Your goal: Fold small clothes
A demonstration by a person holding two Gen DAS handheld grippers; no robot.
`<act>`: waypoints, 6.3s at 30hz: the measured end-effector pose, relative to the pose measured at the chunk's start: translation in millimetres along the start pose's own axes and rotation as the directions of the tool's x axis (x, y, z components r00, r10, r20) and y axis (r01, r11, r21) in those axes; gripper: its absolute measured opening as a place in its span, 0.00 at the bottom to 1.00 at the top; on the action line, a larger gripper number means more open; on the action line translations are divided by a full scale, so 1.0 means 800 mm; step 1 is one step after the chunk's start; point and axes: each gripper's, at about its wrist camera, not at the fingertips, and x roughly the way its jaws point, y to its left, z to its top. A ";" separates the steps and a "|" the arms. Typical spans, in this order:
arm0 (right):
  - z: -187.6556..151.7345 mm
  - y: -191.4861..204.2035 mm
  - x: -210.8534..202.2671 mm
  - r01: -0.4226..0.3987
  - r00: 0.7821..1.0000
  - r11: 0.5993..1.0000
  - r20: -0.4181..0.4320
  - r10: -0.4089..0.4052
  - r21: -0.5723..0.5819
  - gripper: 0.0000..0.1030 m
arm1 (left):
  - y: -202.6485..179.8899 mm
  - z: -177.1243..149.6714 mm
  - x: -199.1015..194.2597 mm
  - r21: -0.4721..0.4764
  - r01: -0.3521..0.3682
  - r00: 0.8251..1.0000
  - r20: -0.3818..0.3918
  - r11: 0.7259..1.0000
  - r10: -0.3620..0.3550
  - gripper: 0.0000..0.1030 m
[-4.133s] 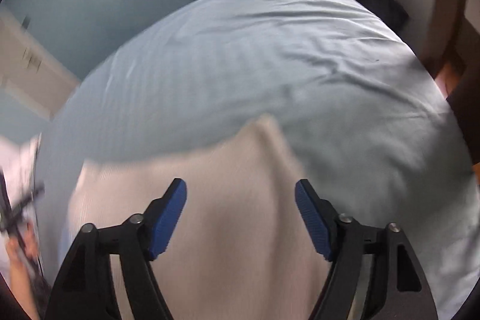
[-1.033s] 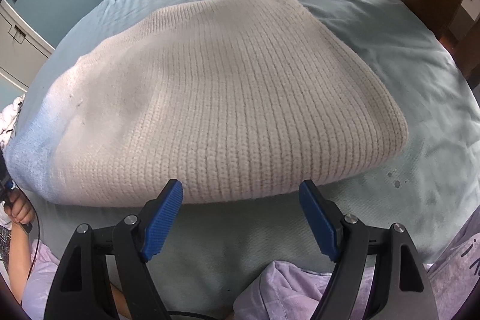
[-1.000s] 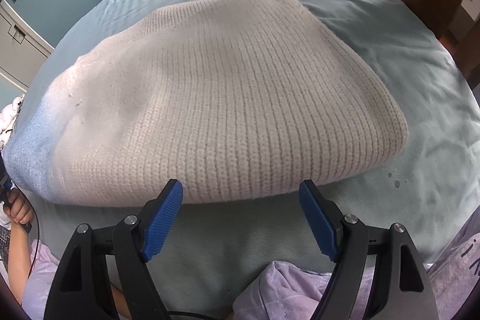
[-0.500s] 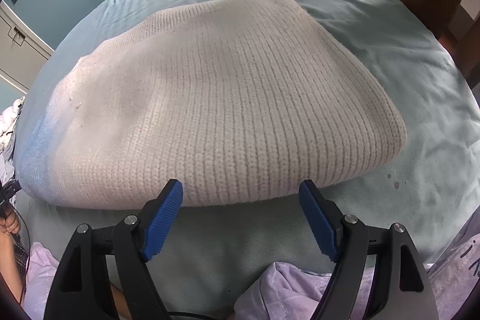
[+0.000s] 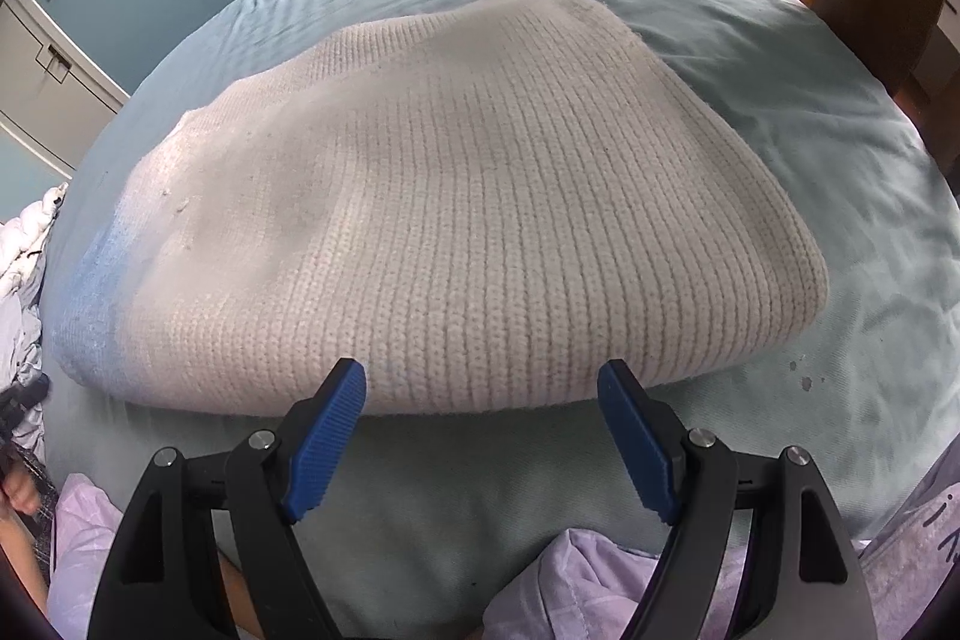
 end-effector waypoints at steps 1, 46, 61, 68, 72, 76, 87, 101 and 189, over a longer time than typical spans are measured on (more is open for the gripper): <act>0.000 0.000 0.000 -0.010 1.000 1.000 -0.002 0.010 0.002 0.75 | 0.004 -0.006 0.008 -0.072 -0.029 1.000 -0.012 0.997 0.028 0.03; -0.004 0.043 0.006 0.000 1.000 0.989 0.030 0.004 -0.147 0.75 | 0.085 -0.074 -0.016 -0.376 -0.536 0.830 -0.069 0.756 0.554 1.00; -0.005 0.051 0.005 -0.002 0.999 0.986 0.040 0.009 -0.170 0.75 | 0.117 -0.025 0.046 0.271 -0.267 0.962 0.015 0.925 0.273 0.99; -0.002 0.051 0.012 0.028 0.999 0.988 0.027 -0.024 -0.150 0.75 | 0.156 0.002 0.060 0.314 -0.042 0.998 0.047 0.949 0.029 1.00; -0.002 0.056 0.014 0.052 0.998 0.985 0.029 -0.048 -0.162 0.75 | 0.138 0.021 0.098 0.447 0.062 0.997 -0.069 0.892 -0.035 0.99; -0.001 0.060 0.016 0.068 0.998 0.984 0.027 -0.064 -0.166 0.75 | 0.094 0.022 0.095 0.542 0.090 0.996 -0.056 0.836 -0.070 0.95; -0.003 0.055 0.014 0.054 0.998 0.985 0.029 -0.050 -0.165 0.75 | 0.042 0.049 0.086 0.564 0.069 0.994 0.029 0.823 -0.104 0.31; 0.000 0.050 0.007 -0.004 1.000 0.991 0.030 0.008 -0.135 0.75 | 0.100 0.010 0.045 0.075 0.116 0.993 0.009 0.990 -0.117 0.36; 0.029 -0.188 -0.016 -0.080 0.996 0.799 0.017 0.086 0.596 0.84 | -0.043 0.038 0.015 -0.154 -0.815 0.576 -0.113 0.558 0.810 1.00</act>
